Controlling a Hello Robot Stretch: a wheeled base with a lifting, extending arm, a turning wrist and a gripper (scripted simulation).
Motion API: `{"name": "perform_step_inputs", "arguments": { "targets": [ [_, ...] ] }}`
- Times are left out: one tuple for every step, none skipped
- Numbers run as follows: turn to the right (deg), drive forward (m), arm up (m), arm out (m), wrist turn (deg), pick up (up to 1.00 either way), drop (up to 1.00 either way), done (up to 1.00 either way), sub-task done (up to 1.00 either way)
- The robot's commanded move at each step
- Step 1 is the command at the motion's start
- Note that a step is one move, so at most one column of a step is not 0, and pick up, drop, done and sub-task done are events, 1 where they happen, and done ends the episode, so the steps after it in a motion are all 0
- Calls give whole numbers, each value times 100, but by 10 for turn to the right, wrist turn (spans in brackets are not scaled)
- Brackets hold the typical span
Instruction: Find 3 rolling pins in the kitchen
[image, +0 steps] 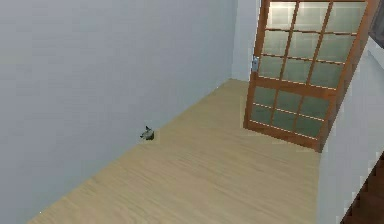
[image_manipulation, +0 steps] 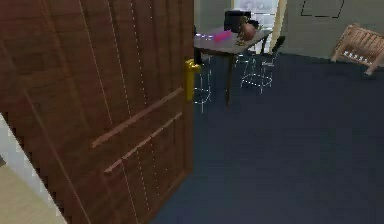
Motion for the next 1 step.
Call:
{"name": "perform_step_inputs", "arguments": {
  "targets": [
    [0, 100, 0, 0, 0, 0, 0, 0, 0]
  ]
}}
